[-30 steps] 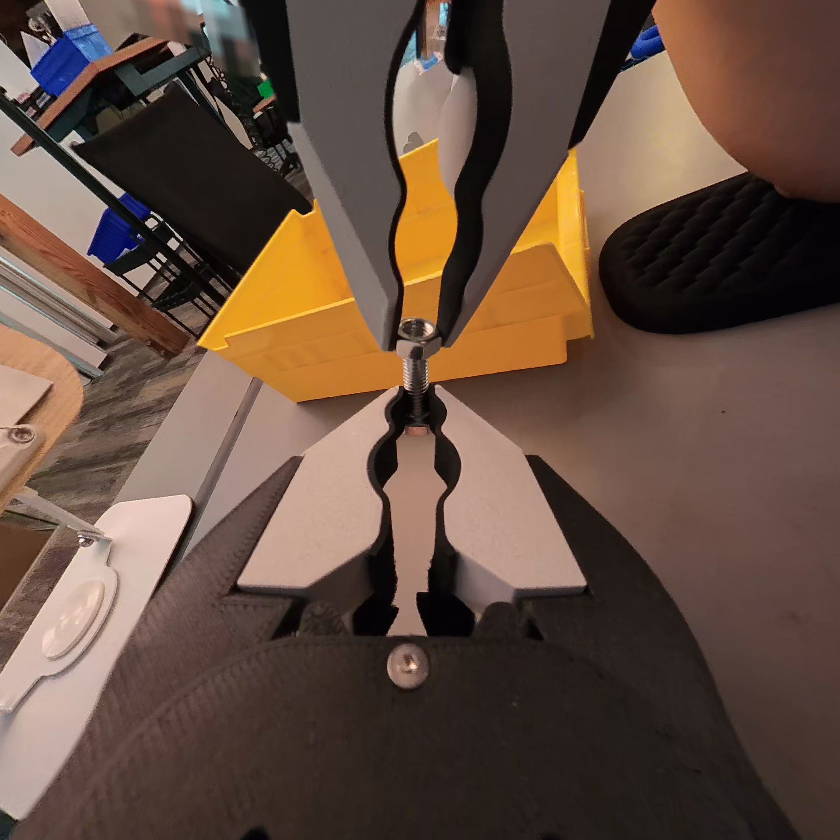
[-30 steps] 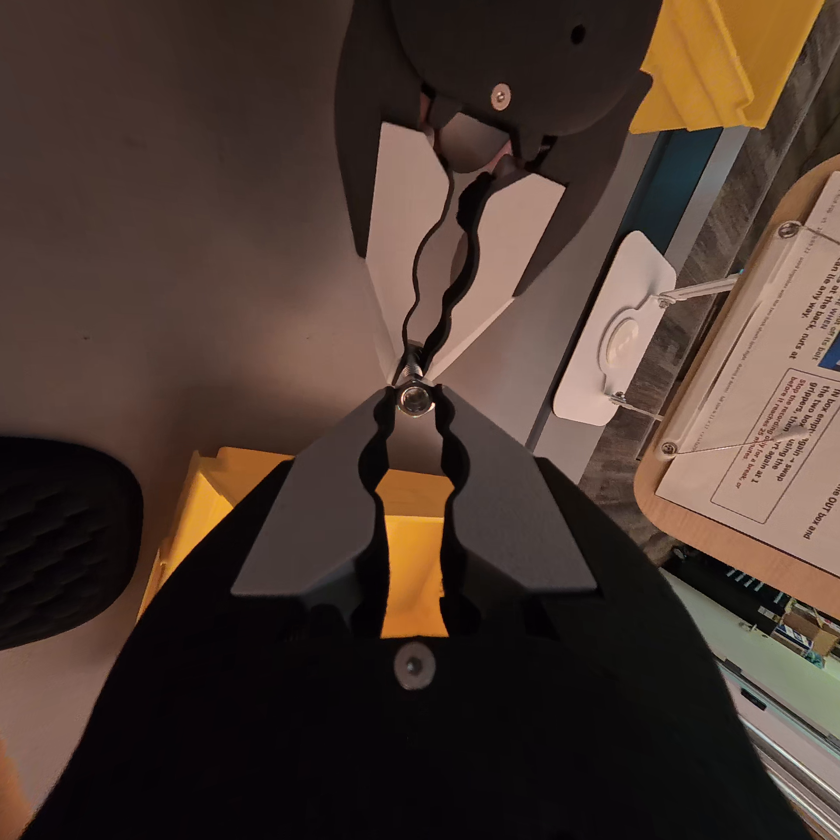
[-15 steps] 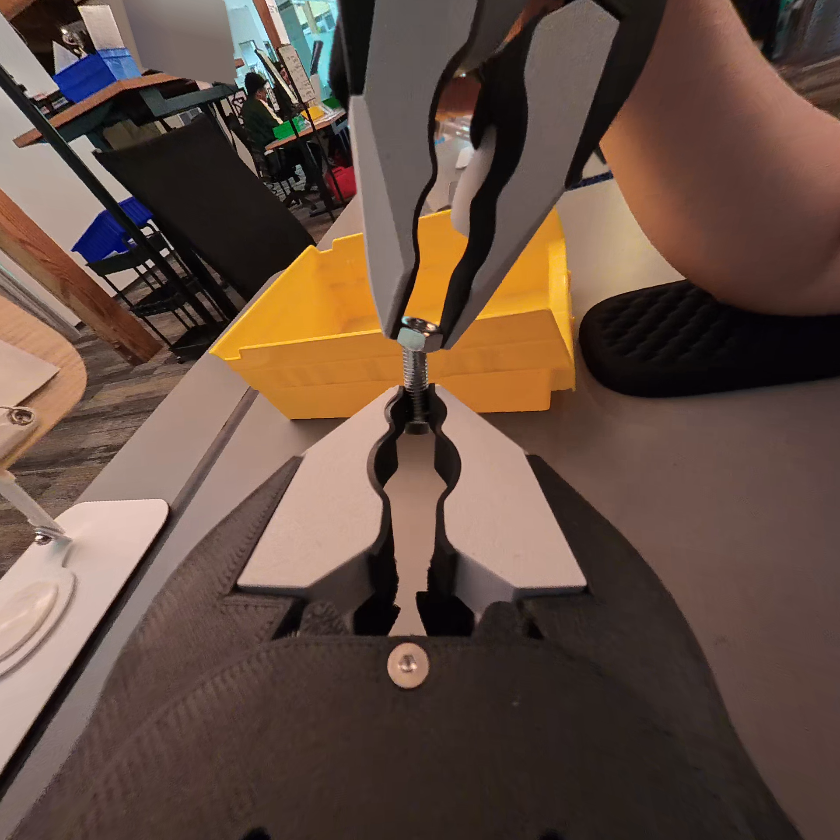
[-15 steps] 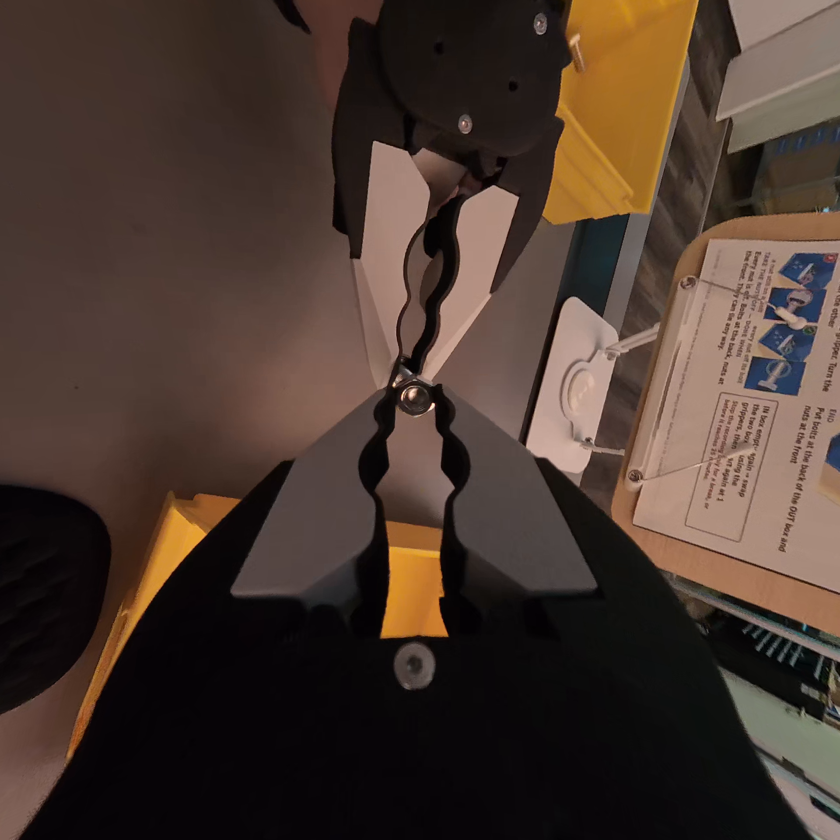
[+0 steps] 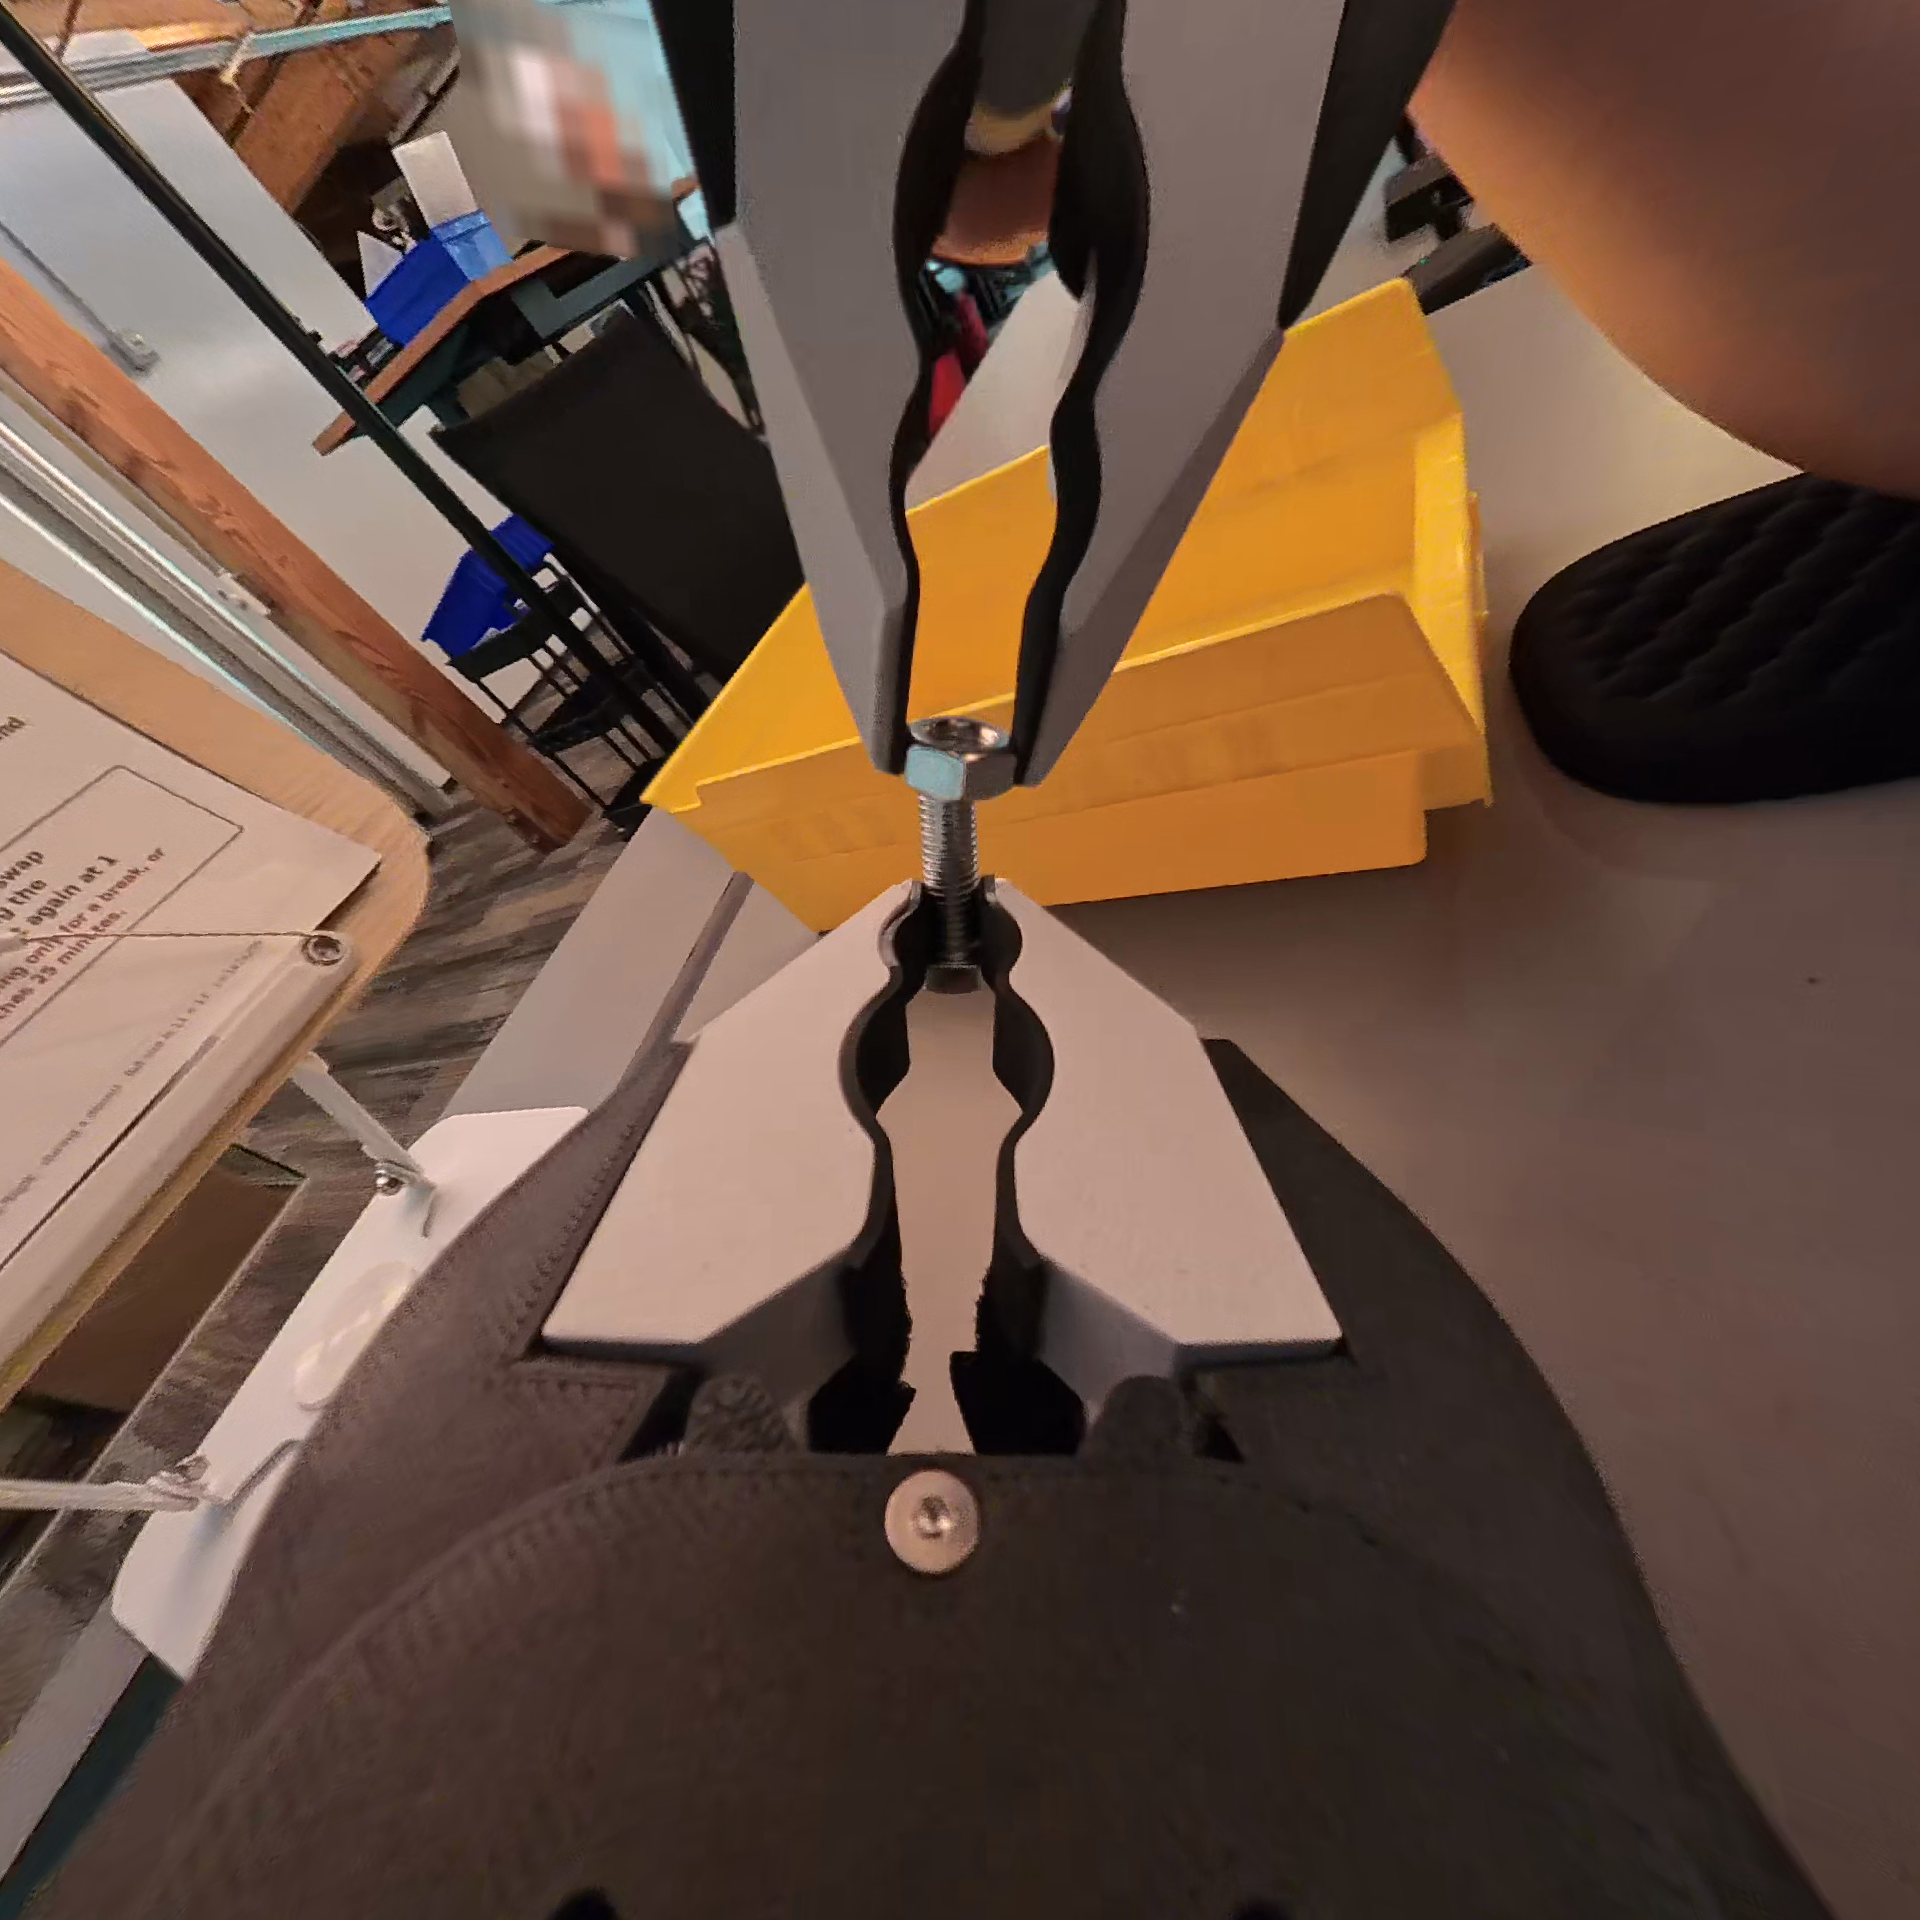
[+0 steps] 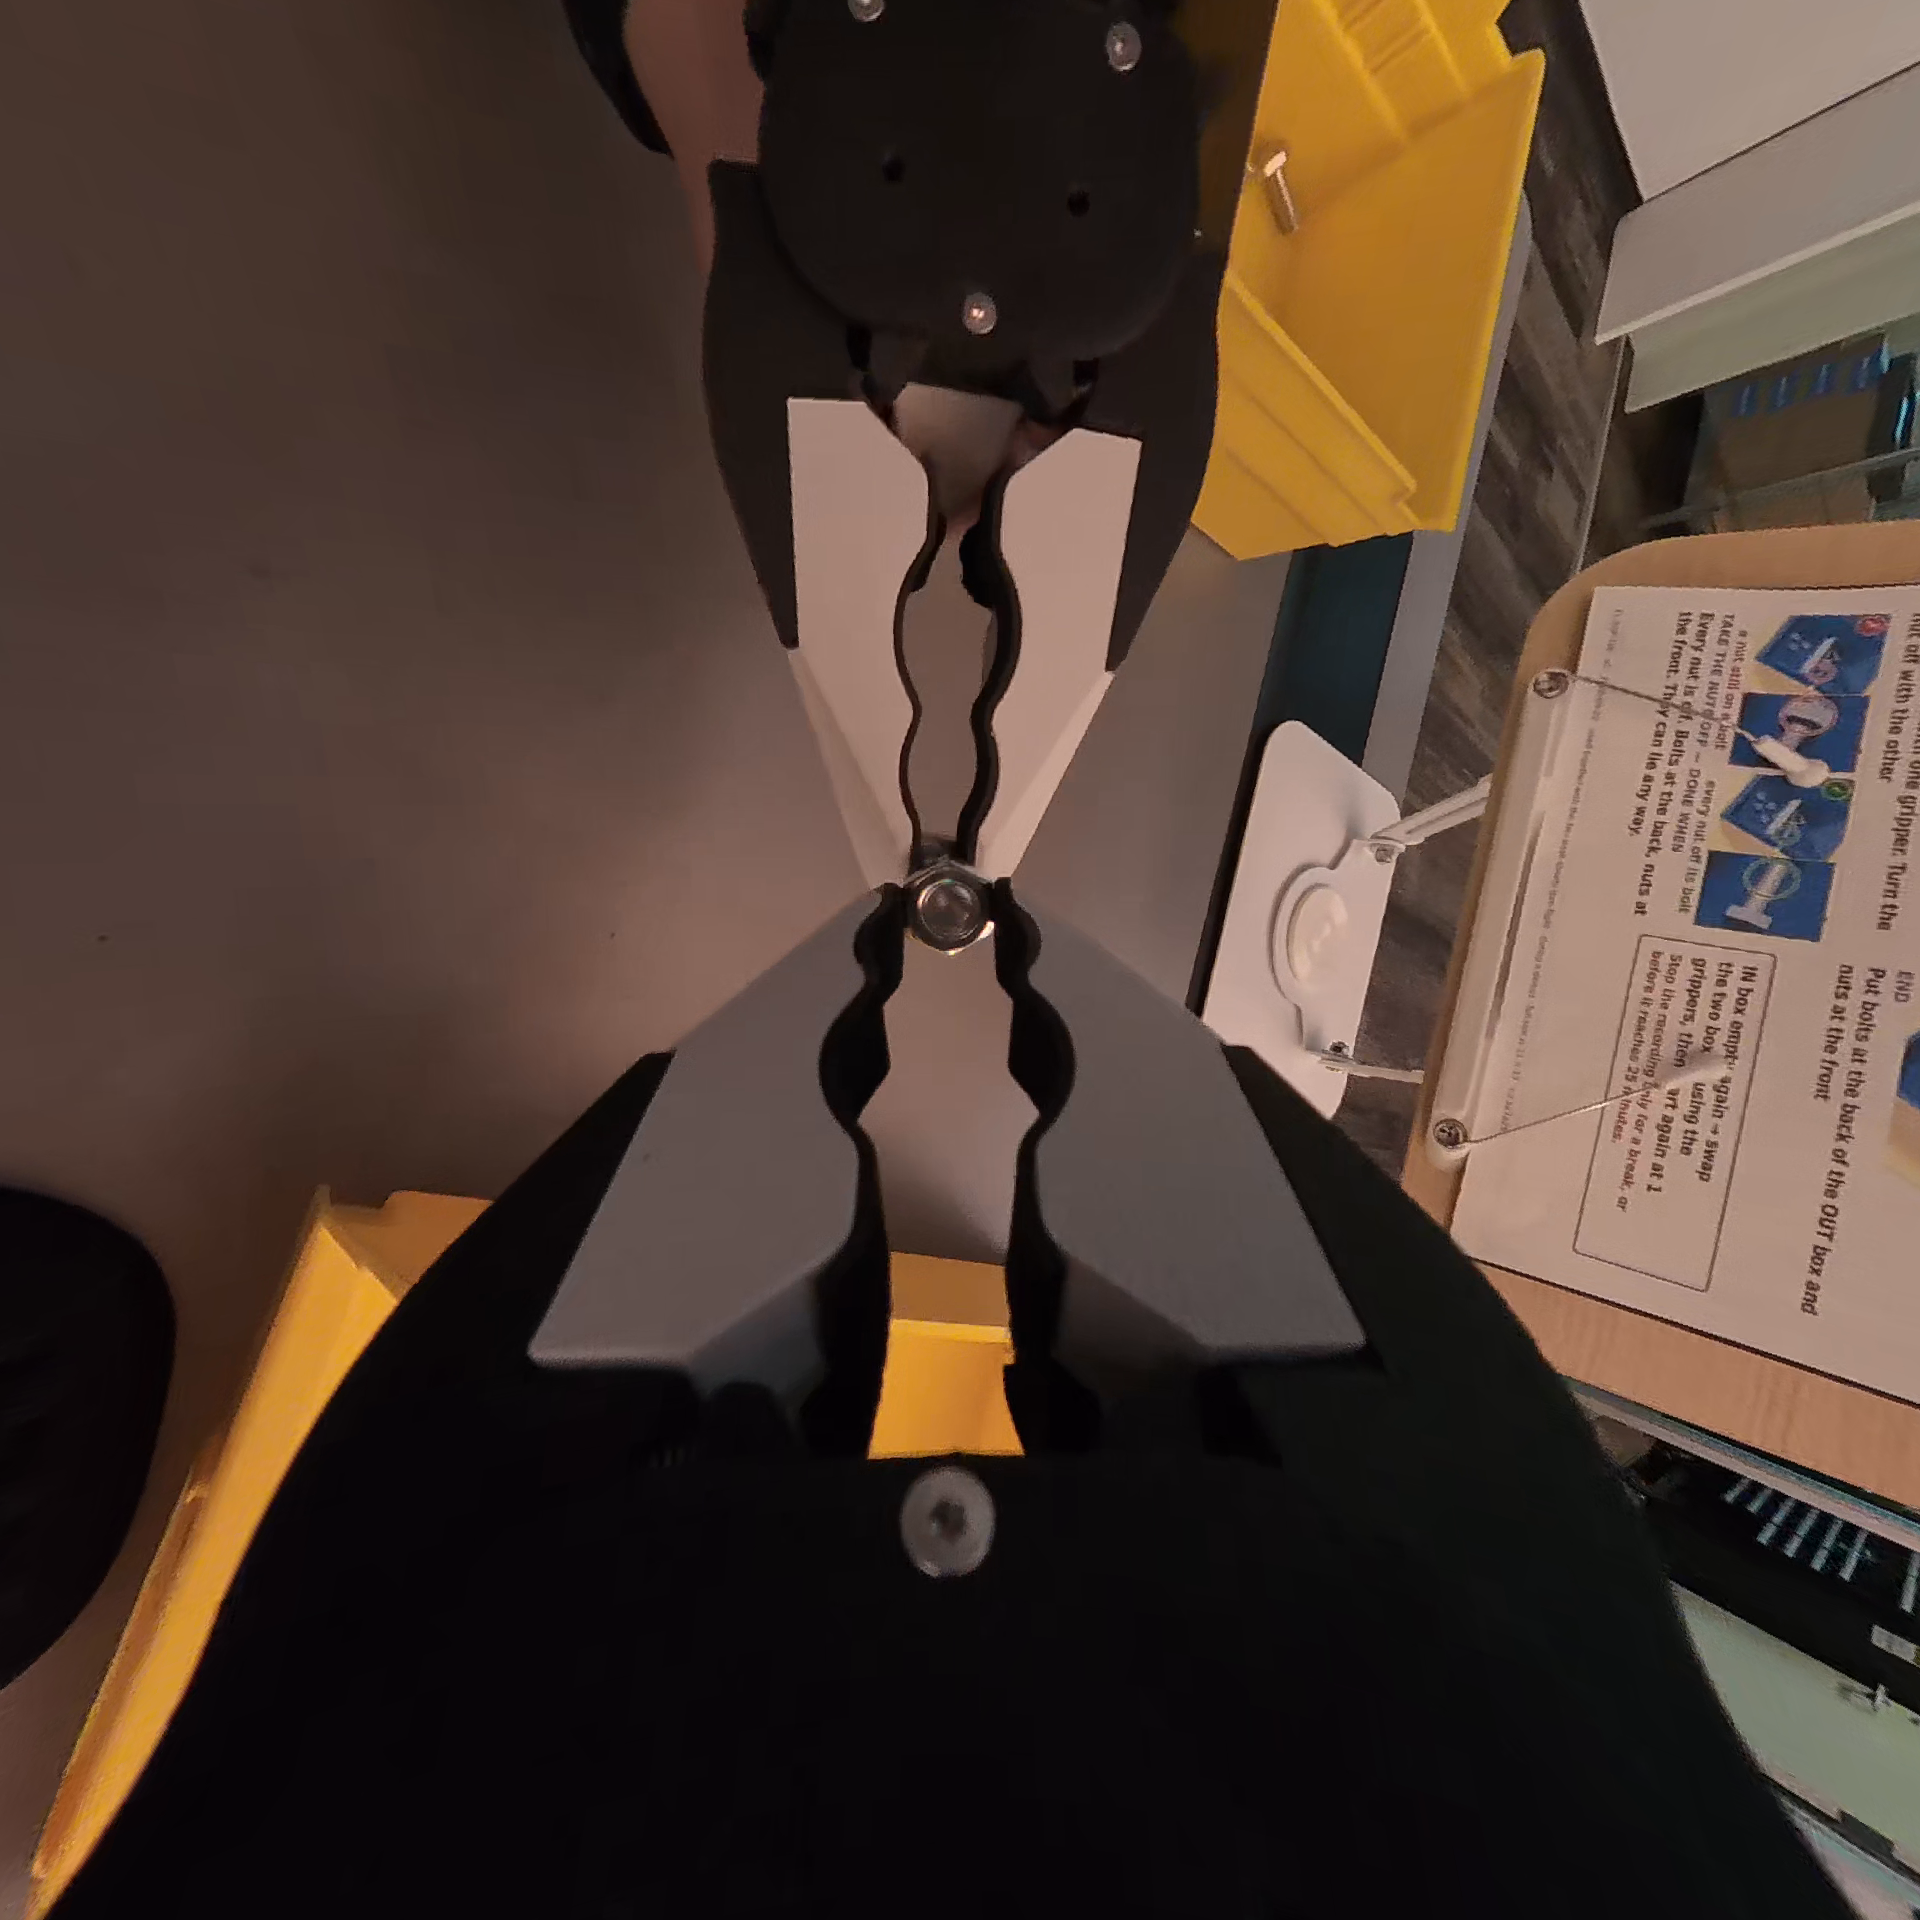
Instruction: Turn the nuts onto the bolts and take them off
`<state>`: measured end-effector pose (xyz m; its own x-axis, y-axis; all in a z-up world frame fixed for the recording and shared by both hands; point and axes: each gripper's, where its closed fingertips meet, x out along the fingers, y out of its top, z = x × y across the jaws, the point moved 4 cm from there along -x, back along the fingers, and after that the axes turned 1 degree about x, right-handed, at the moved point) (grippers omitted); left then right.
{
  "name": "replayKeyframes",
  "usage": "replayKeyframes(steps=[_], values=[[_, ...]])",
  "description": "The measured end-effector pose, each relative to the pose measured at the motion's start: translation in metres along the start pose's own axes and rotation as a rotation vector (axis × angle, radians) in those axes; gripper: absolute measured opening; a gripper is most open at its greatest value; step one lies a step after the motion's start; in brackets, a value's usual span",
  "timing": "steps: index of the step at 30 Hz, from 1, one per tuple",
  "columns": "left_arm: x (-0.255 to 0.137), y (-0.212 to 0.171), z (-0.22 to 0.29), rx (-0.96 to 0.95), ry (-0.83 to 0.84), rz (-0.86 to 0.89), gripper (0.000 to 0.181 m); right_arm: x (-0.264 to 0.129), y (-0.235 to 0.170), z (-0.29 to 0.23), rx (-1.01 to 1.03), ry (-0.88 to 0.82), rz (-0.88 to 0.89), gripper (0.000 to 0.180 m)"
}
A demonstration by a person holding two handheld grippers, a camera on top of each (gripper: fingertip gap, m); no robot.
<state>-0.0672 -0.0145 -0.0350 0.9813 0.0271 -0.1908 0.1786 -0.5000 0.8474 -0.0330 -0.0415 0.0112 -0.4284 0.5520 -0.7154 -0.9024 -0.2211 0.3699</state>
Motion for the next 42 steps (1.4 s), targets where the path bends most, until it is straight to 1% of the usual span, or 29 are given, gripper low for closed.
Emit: replayKeyframes(steps=[5,11,15,19,24,28,34,37,42], values=[[-0.001,0.009,0.005,0.061,0.012,0.06,0.007,-0.01,0.001,-0.004,0.001,0.016,0.036,0.016],[-0.001,0.015,0.017,0.151,-0.011,0.085,0.007,-0.017,0.005,-0.017,-0.026,0.075,0.026,0.016],[-0.003,0.023,0.029,0.128,-0.102,0.144,0.007,-0.025,0.012,-0.027,-0.029,0.112,0.033,0.016],[-0.007,0.03,0.036,0.106,-0.173,0.177,0.007,-0.033,0.02,-0.034,-0.062,0.109,0.016,0.016],[-0.01,0.038,0.043,0.112,-0.24,0.171,0.007,-0.039,0.024,-0.042,-0.074,0.126,0.023,0.017],[-0.014,0.042,0.053,0.054,-0.384,0.153,0.007,-0.042,0.03,-0.05,-0.083,0.179,0.064,0.017],[-0.026,0.055,0.057,-0.032,-0.517,0.182,0.007,-0.053,0.043,-0.054,-0.138,0.157,0.149,0.016],[-0.026,0.057,0.057,-0.021,-0.507,0.154,0.007,-0.052,0.042,-0.051,-0.098,0.162,0.148,0.016],[-0.025,0.054,0.048,0.002,-0.44,0.078,0.007,-0.048,0.038,-0.043,-0.035,0.146,0.13,0.017]])
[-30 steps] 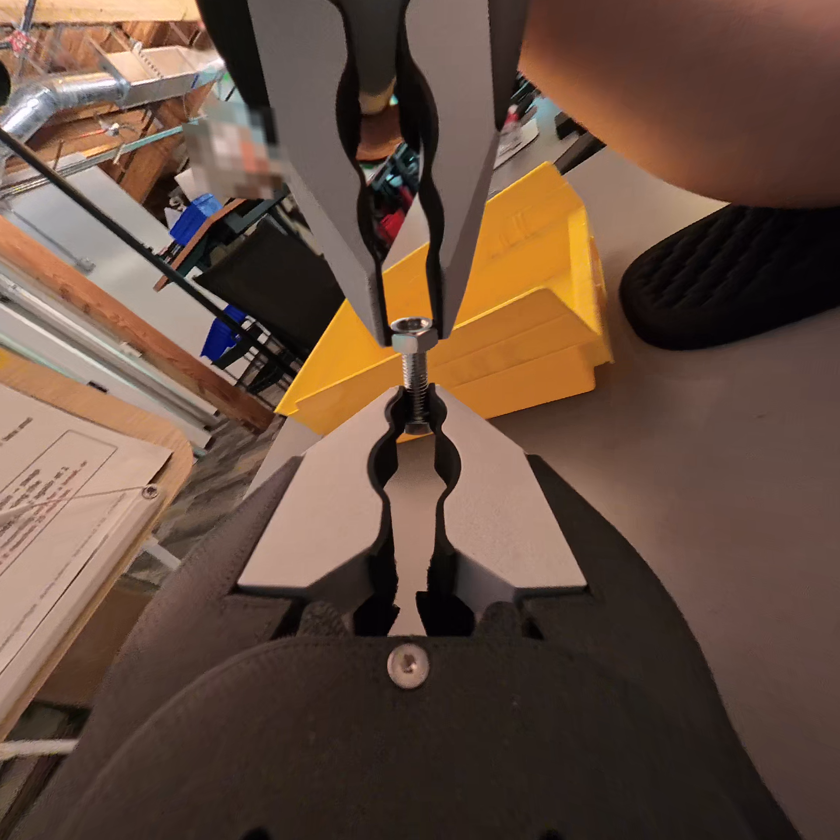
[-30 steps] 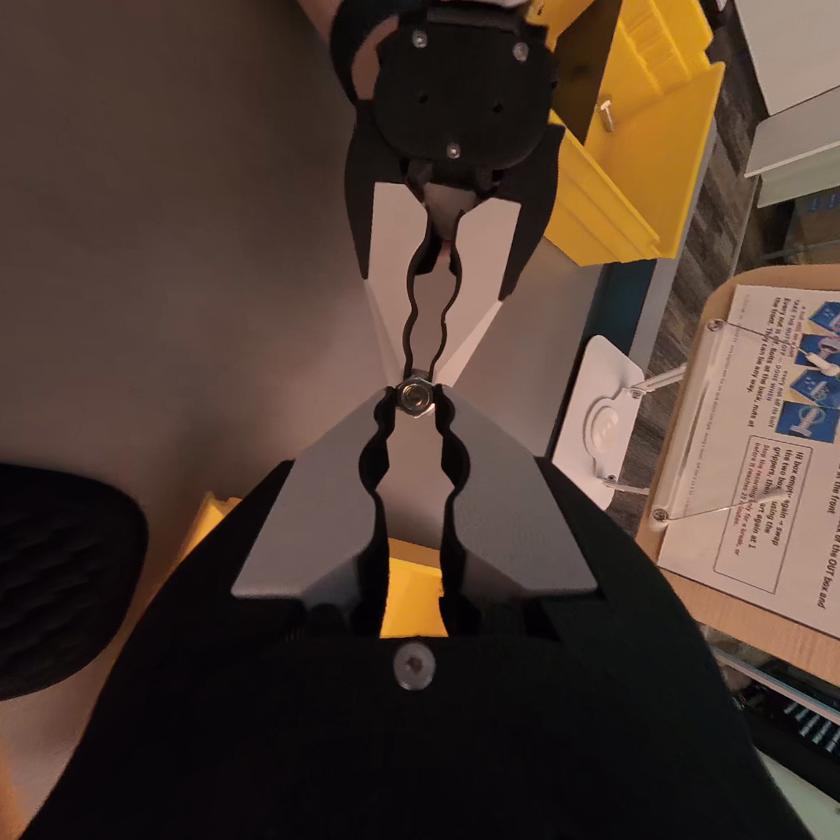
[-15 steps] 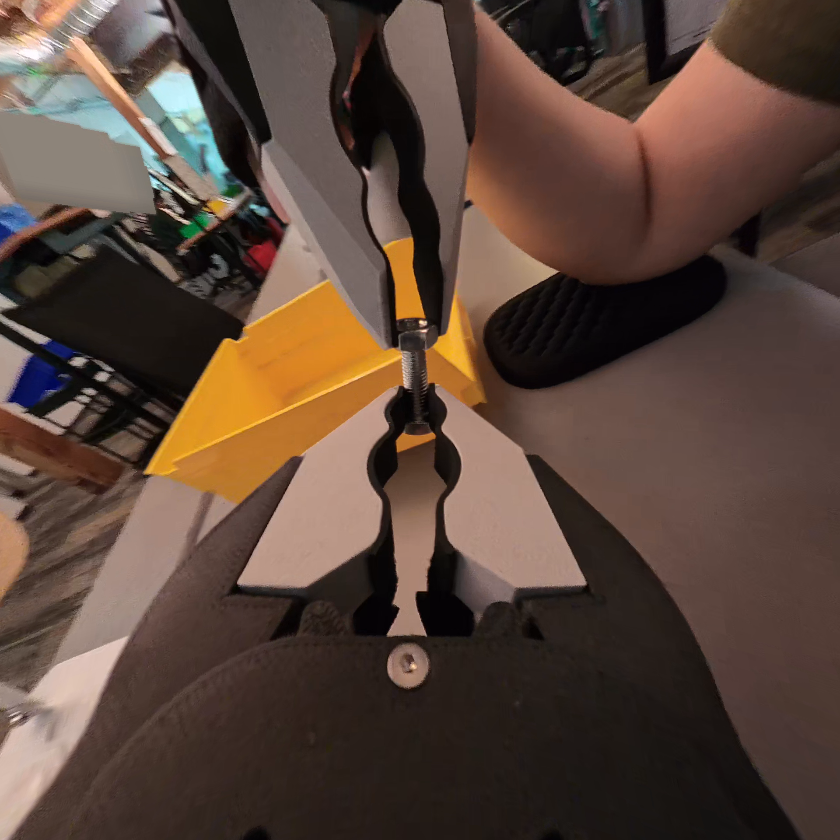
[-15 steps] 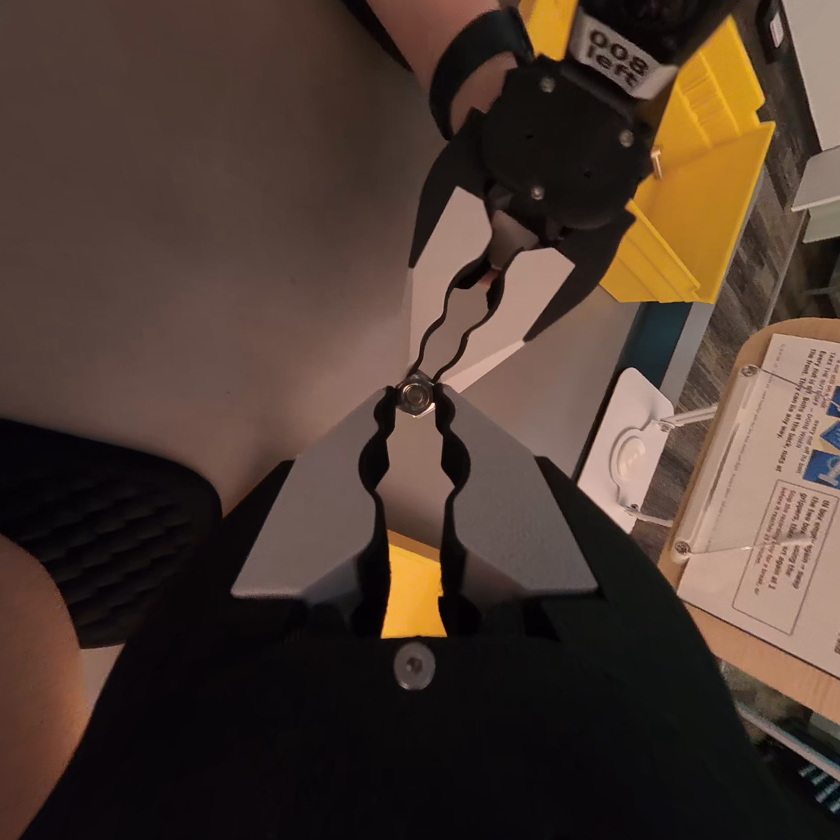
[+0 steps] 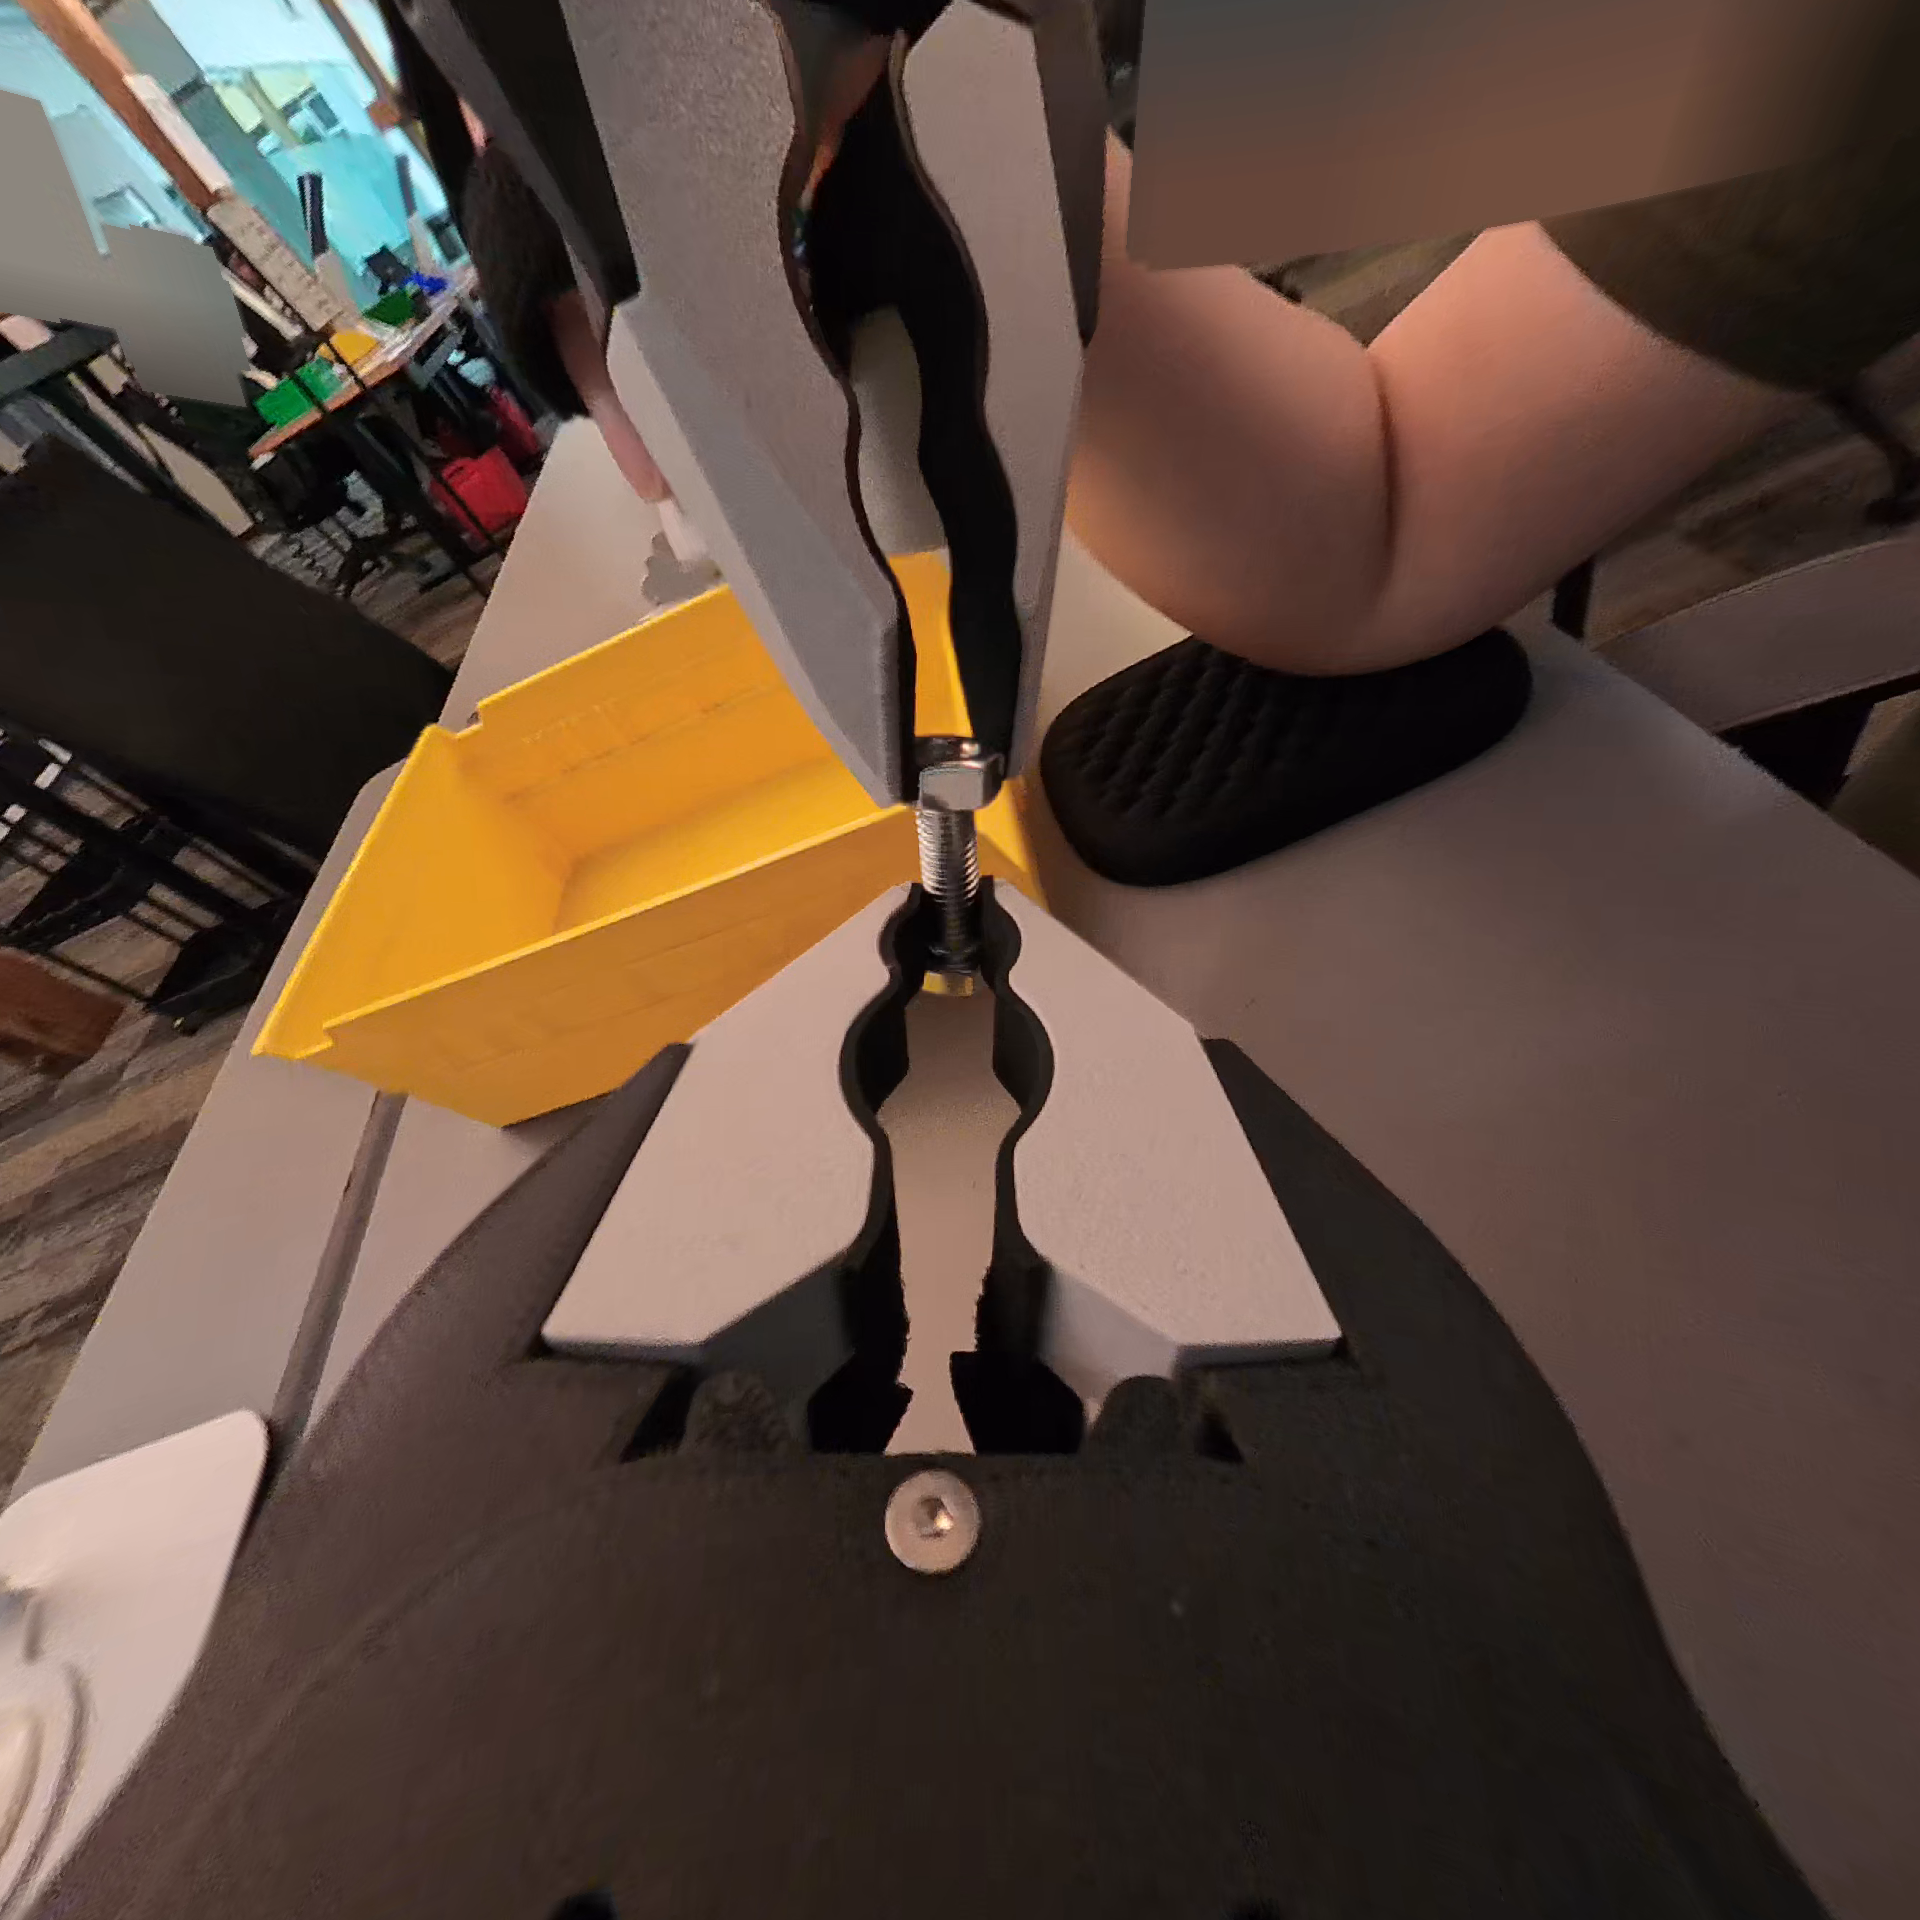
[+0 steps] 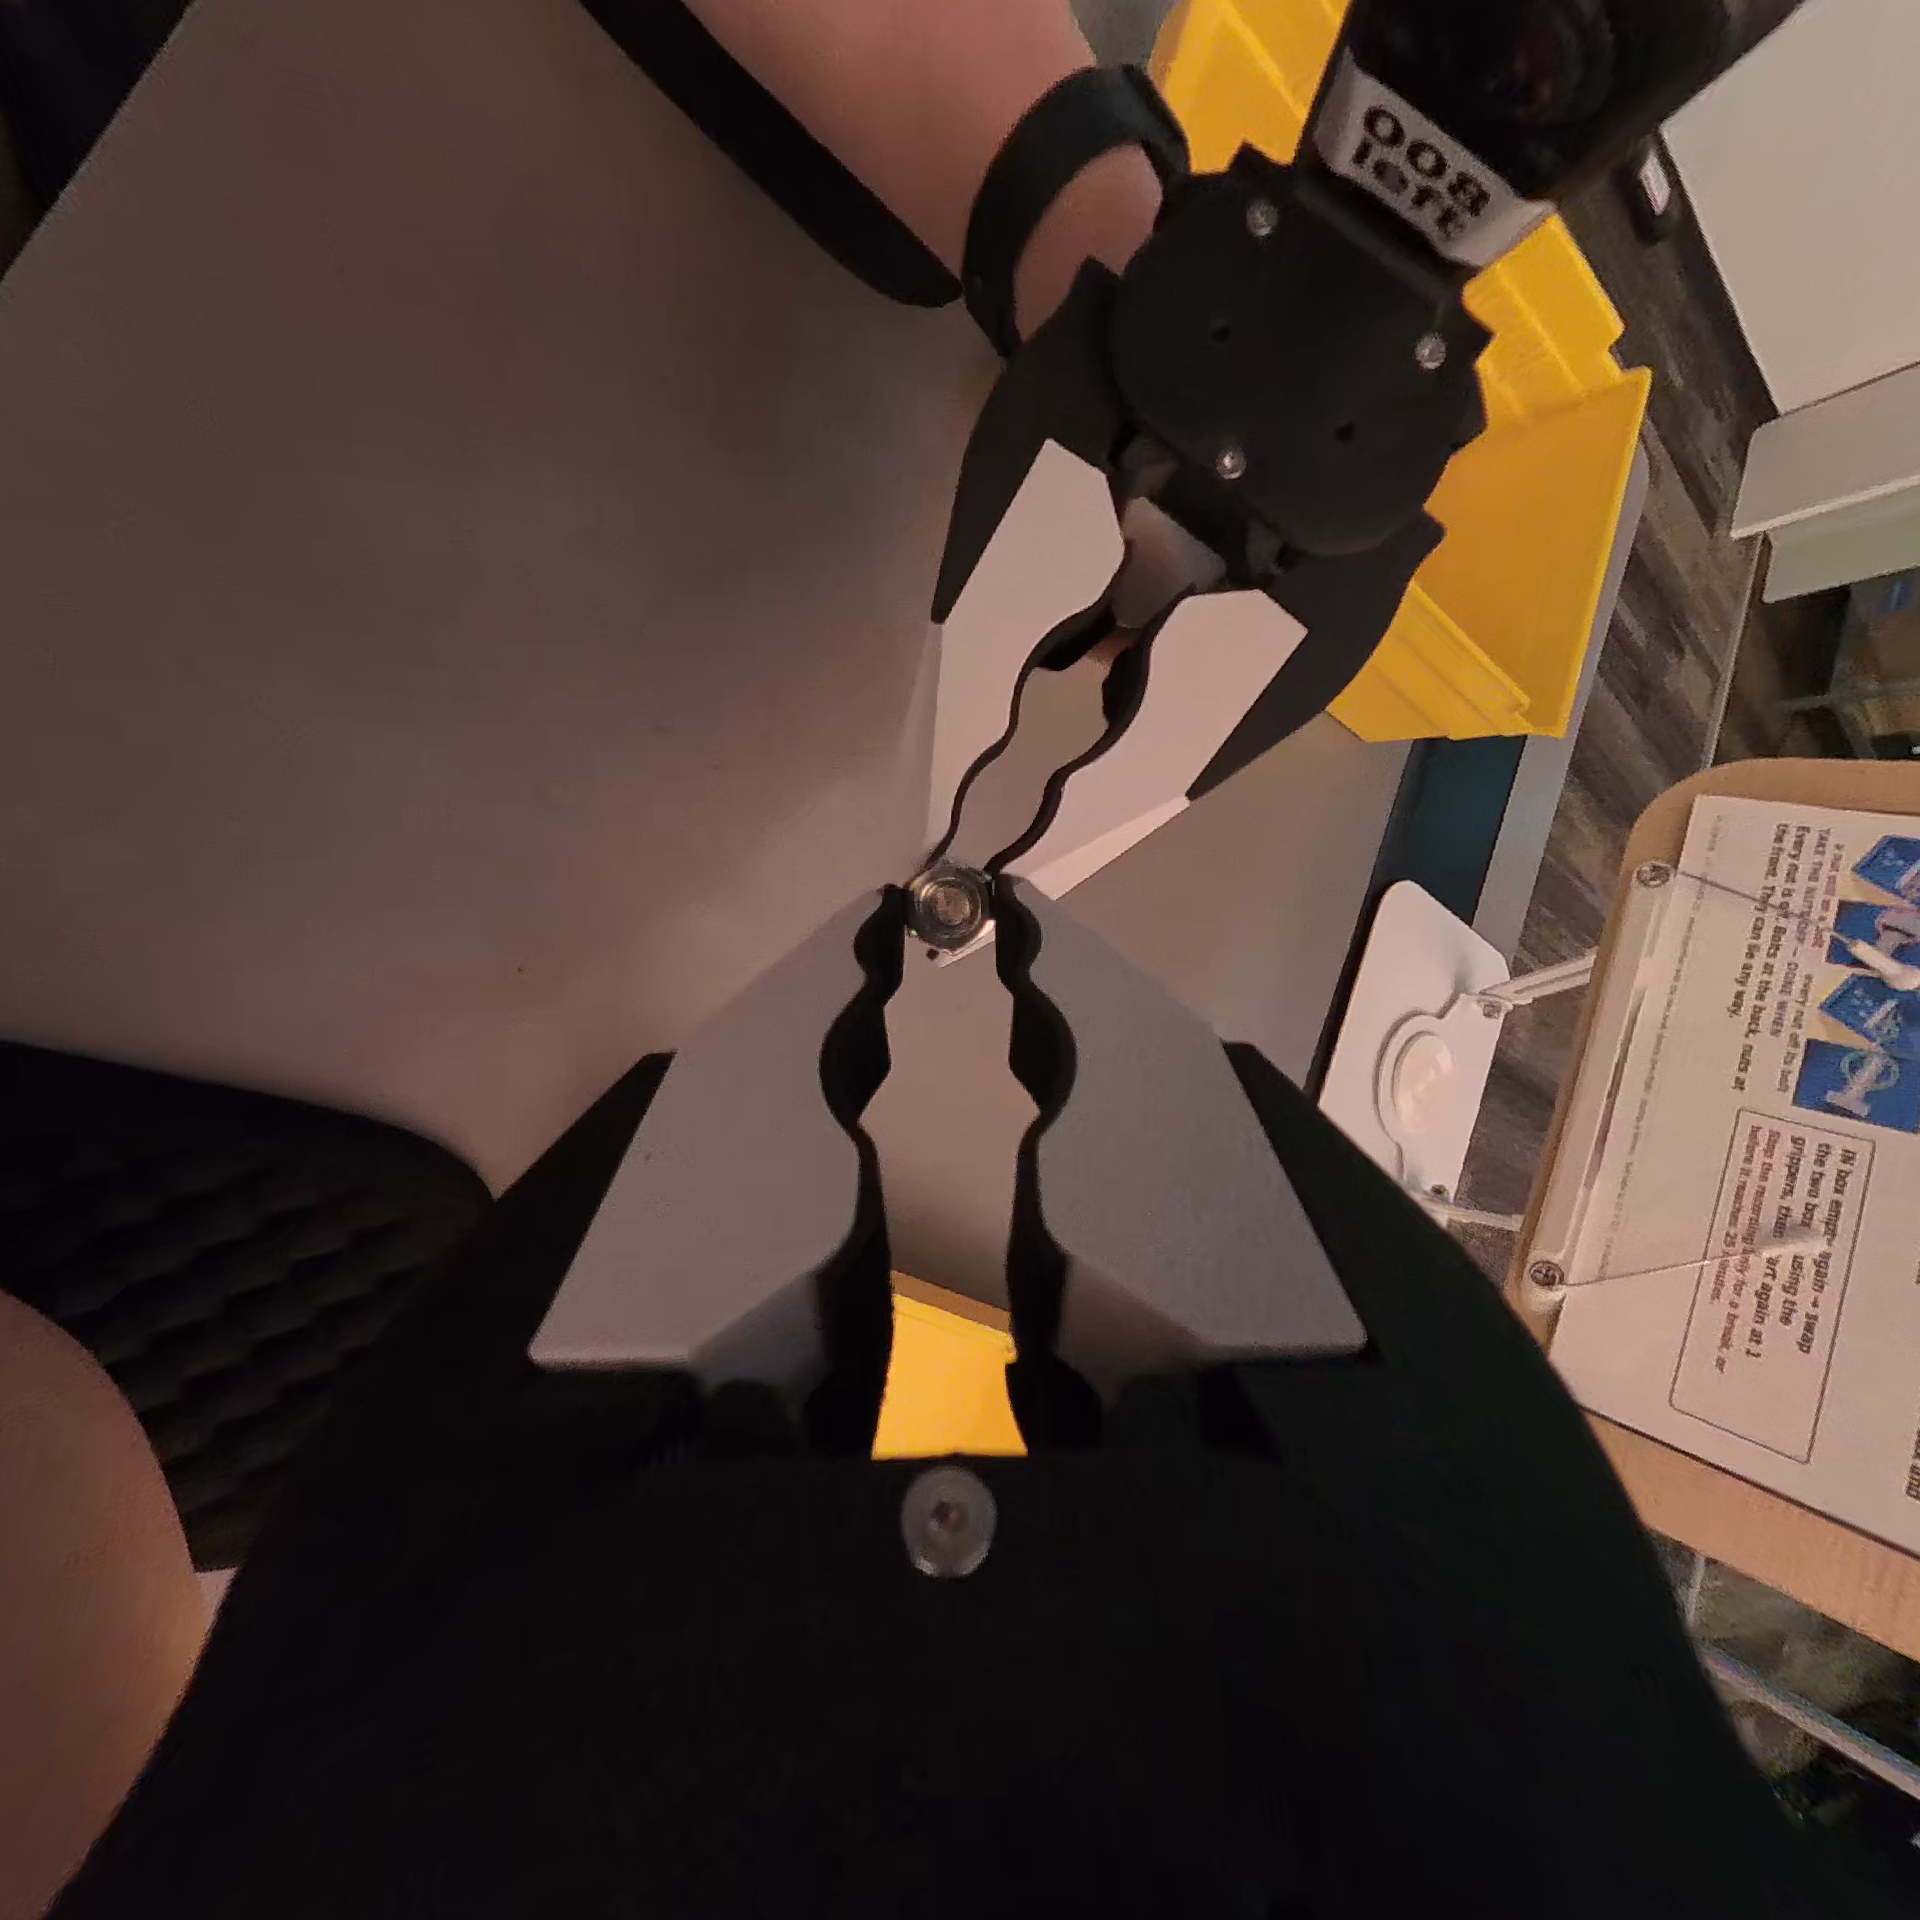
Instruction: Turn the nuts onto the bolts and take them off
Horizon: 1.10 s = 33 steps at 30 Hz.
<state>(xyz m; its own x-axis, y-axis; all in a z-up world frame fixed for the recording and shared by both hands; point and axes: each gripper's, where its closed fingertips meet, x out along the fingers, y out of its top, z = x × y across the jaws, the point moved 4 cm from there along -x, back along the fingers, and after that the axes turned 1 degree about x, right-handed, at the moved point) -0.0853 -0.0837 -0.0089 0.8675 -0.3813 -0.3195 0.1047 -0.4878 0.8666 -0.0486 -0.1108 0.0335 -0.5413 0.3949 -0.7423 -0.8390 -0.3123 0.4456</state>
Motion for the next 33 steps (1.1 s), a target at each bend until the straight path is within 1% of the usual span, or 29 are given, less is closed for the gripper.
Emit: replayKeyframes(steps=[3,9,17,20,22,27,33], values=[[0.0,-0.002,-0.001,0.002,0.011,-0.037,0.007,0.002,-0.001,0.0,-0.017,0.002,-0.006,0.017],[-0.002,-0.002,0.004,-0.004,-0.044,-0.061,0.007,0.004,0.002,-0.005,-0.071,0.017,-0.005,0.016],[-0.004,-0.007,0.019,-0.036,-0.179,-0.121,0.008,0.014,0.01,-0.017,-0.119,0.092,-0.02,0.016],[-0.005,-0.006,0.029,-0.047,-0.26,-0.117,0.007,0.016,0.017,-0.024,-0.162,0.134,0.008,0.016],[-0.006,-0.005,0.032,-0.037,-0.279,-0.116,0.007,0.017,0.019,-0.026,-0.164,0.148,0.021,0.017],[-0.007,-0.007,0.03,-0.032,-0.265,-0.136,0.007,0.019,0.017,-0.023,-0.131,0.15,0.012,0.016],[-0.011,-0.008,0.016,-0.04,-0.176,-0.137,0.007,0.017,0.011,-0.008,-0.021,0.09,0.005,0.016]])
